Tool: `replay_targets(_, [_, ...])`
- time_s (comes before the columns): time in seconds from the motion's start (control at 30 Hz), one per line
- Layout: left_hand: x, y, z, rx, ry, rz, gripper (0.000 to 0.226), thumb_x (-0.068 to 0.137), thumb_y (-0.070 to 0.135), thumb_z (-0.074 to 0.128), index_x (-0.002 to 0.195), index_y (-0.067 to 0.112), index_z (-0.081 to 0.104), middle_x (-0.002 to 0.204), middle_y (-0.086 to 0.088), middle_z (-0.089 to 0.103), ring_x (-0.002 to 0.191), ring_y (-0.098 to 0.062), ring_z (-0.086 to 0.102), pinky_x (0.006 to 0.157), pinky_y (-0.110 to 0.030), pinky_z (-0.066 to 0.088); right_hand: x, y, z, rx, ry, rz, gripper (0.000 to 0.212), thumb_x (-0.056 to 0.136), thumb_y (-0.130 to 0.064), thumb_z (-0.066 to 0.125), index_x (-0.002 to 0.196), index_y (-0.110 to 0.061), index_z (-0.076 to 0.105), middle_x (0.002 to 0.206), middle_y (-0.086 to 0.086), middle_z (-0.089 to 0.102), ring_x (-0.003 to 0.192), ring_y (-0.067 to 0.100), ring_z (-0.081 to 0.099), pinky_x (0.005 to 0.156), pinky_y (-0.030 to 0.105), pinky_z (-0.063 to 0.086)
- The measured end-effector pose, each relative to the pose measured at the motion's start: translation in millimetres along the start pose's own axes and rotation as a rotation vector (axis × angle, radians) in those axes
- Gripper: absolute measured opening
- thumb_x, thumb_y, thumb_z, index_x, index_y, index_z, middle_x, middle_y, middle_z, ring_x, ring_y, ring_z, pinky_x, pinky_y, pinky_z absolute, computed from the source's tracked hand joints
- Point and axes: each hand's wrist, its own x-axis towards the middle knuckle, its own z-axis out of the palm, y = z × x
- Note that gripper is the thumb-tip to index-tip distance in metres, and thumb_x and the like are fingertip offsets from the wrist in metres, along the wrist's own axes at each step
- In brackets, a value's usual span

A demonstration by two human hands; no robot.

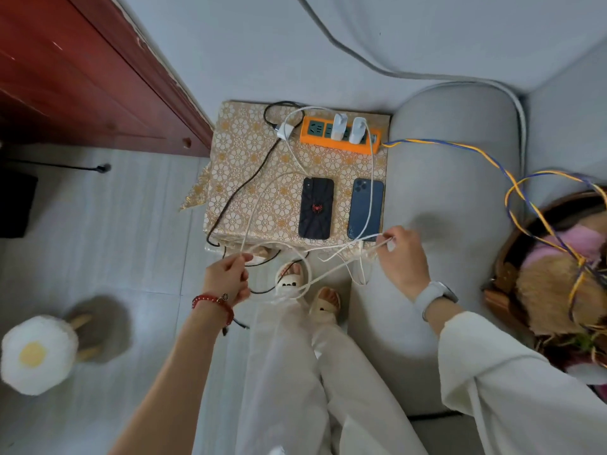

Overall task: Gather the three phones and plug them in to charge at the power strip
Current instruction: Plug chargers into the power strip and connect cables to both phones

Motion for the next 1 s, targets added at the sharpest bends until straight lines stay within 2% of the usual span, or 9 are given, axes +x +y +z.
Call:
replay_targets(0.07, [5.6, -11.4, -6.4, 0.147, 0.068, 0.023, 0.022, 0.093, 0.011, 0.039, 0.094, 0.005, 0.061, 0.057, -0.004, 0.039, 0.031, -0.008, 0.033, 0.032, -0.013, 0.029, 2.0, 2.4, -8.2, 0.216, -0.058, 0.147, 0.012, 0.090, -0.013, 0.048, 0.097, -0.010, 0.058, 0.104, 0.012, 0.060, 0.085, 0.027, 0.055, 0.074, 0.031, 0.043])
replay_targets(0.17, [14.9, -27.2, -16.6, 0.402, 0.163, 0.040, 0.026, 0.091, 0.012, 0.040, 0.097, 0.006, 0.064, 0.056, -0.005, 0.046, 0.042, -0.019, 0.037, 0.037, -0.018, 0.034, 2.3, -4.7, -26.6, 1.146, -0.269, 0.535, 0.022, 0.091, 0.001, 0.037, 0.082, -0.012, 0.052, 0.090, 0.014, 0.061, 0.074, 0.022, 0.058, 0.058, 0.024, 0.054])
replay_targets(0.23, [19.3, -32.5, -17.9, 0.410, 0.171, 0.014, 0.024, 0.091, 0.011, 0.040, 0.098, 0.007, 0.063, 0.058, -0.008, 0.048, 0.045, -0.021, 0.040, 0.035, -0.019, 0.041, 1.8, -5.5, -33.7, 1.451, -0.282, 0.603, 0.021, 0.092, -0.001, 0.038, 0.079, -0.009, 0.052, 0.079, 0.009, 0.057, 0.072, 0.019, 0.058, 0.058, 0.025, 0.055])
replay_targets(0.37, [24.4, -28.2, -1.6, 0.322, 0.096, -0.091, 0.022, 0.091, 0.008, 0.043, 0.111, 0.004, 0.052, 0.079, -0.016, 0.051, 0.065, -0.029, 0.051, 0.057, -0.028, 0.058, -11.6, -14.0, -23.8, 1.214, -0.381, 0.459, 0.017, 0.093, -0.014, 0.047, 0.081, -0.006, 0.056, 0.076, 0.007, 0.057, 0.067, 0.017, 0.060, 0.054, 0.021, 0.052])
replay_targets(0.43, [24.8, -26.0, 8.8, 0.672, 0.117, -0.063, 0.051, 0.089, 0.019, 0.047, 0.136, 0.004, 0.032, 0.123, -0.025, 0.043, 0.110, -0.038, 0.049, 0.099, -0.043, 0.044, -23.0, -19.2, -16.6, 1.046, -0.480, 0.367, 0.012, 0.092, -0.013, 0.050, 0.092, -0.004, 0.059, 0.080, 0.008, 0.064, 0.072, 0.019, 0.063, 0.060, 0.023, 0.052])
replay_targets(0.53, [6.5, -13.4, 32.3, 0.811, 0.143, 0.145, 0.054, 0.089, 0.029, 0.048, 0.136, 0.005, 0.033, 0.145, -0.020, 0.027, 0.132, -0.036, 0.030, 0.108, -0.043, 0.028, -41.1, -32.8, -9.3, 0.850, -0.600, 0.197, 0.012, 0.087, -0.004, 0.056, 0.092, -0.009, 0.065, 0.077, 0.005, 0.068, 0.073, 0.019, 0.064, 0.065, 0.023, 0.052])
replay_targets(0.7, [-7.9, 9.3, 67.6, 0.160, -0.334, -0.163, 0.033, 0.095, 0.032, 0.039, 0.096, 0.006, 0.059, 0.076, -0.005, 0.070, 0.078, -0.019, 0.066, 0.072, -0.031, 0.049, -59.7, -43.6, 0.4, 0.386, -0.739, -0.122, 0.013, 0.076, -0.004, 0.066, 0.084, -0.013, 0.072, 0.073, 0.002, 0.067, 0.071, 0.013, 0.059, 0.078, 0.025, 0.048])
replay_targets(0.83, [-4.3, 10.4, 76.8, 0.201, -0.393, -0.006, 0.020, 0.091, 0.014, 0.050, 0.097, 0.000, 0.062, 0.046, 0.005, 0.064, 0.045, -0.007, 0.056, 0.059, -0.022, 0.048, -63.6, -35.2, -0.2, 0.352, -0.698, -0.085, 0.015, 0.083, -0.011, 0.059, 0.092, -0.011, 0.072, 0.085, 0.008, 0.069, 0.079, 0.017, 0.060, 0.077, 0.026, 0.046])
replay_targets(1.0, [-14.1, 5.6, 58.3, 0.334, -0.558, 0.138, 0.019, 0.089, 0.008, 0.049, 0.084, 0.013, 0.067, 0.051, 0.007, 0.060, 0.049, -0.004, 0.051, 0.056, -0.016, 0.047, -43.7, -20.3, 5.9, 1.174, -0.736, 0.486, 0.029, 0.096, -0.017, 0.041, 0.119, -0.001, 0.048, 0.121, 0.018, 0.057, 0.111, 0.027, 0.056, 0.098, 0.038, 0.046])
